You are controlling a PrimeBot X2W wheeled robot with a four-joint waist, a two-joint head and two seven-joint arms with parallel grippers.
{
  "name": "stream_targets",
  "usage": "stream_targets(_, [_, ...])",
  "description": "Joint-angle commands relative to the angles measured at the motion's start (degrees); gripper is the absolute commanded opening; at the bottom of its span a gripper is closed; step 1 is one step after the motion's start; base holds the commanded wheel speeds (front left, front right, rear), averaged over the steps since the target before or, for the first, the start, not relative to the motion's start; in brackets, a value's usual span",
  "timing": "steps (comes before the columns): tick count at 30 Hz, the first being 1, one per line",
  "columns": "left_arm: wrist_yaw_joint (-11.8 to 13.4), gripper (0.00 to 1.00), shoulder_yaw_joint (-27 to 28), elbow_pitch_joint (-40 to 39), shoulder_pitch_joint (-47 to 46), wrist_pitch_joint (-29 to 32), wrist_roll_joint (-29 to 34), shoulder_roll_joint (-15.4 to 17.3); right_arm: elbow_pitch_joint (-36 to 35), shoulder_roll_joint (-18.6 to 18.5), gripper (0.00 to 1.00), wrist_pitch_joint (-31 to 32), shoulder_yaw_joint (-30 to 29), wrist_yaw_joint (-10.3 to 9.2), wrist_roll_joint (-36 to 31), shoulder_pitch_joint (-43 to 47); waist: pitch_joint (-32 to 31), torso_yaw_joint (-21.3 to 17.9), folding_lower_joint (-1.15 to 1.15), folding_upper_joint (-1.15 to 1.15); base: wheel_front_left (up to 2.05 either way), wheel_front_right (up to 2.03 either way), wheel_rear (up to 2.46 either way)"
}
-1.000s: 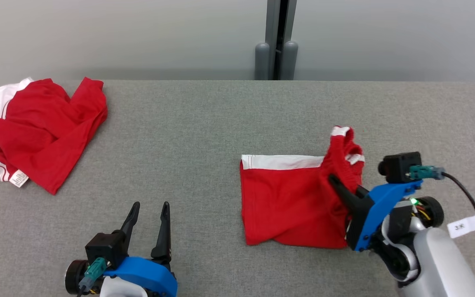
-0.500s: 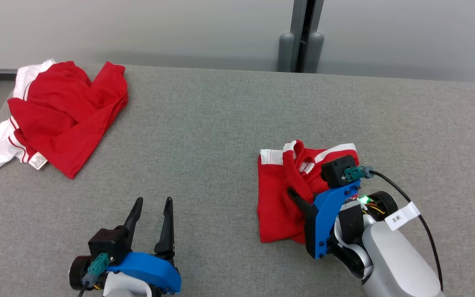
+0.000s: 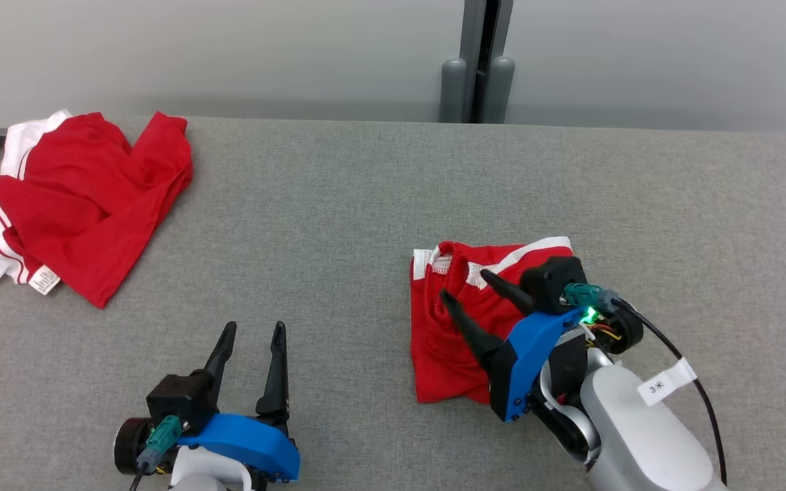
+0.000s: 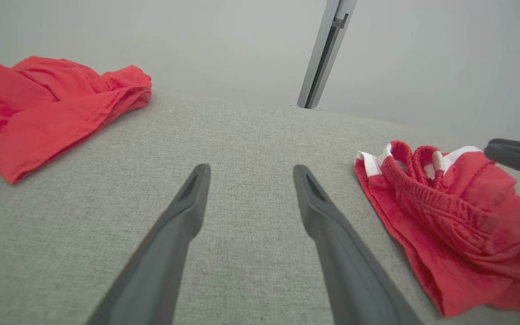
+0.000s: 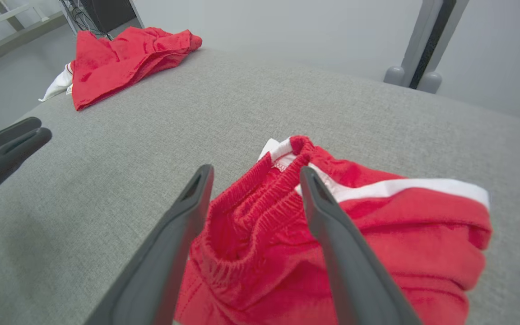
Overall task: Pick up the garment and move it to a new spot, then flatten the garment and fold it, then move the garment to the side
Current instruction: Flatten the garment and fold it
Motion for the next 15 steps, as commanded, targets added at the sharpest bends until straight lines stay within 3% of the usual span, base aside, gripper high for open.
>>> stream_targets(1, [-0.17,1.00,0.17,-0.19,-0.96,-0.29,0.44,-0.06,-0.47,-0.02,1.00,-1.23,-0.77,0.00,-0.54,0.70,-0.39,-0.39,0.00,0.00,0.00,0.00,0.00])
stream_targets(9, [-0.99,1.00,0.69,-0.57,-1.80,-0.28,2.13,-1.16,-2.62,0.01,1.00,-10.86,-10.92,0.00,-6.34,6.85,-2.87,-1.87,0.00,0.00,0.00,0.00,0.00])
stream_targets(15, [-1.59,1.00,2.29,-0.34,0.60,-0.28,3.03,-2.02,-4.07,0.03,1.00,-16.75,-18.52,0.00,-7.15,13.54,-4.72,-2.90,0.00,0.00,0.00,0.00,0.00])
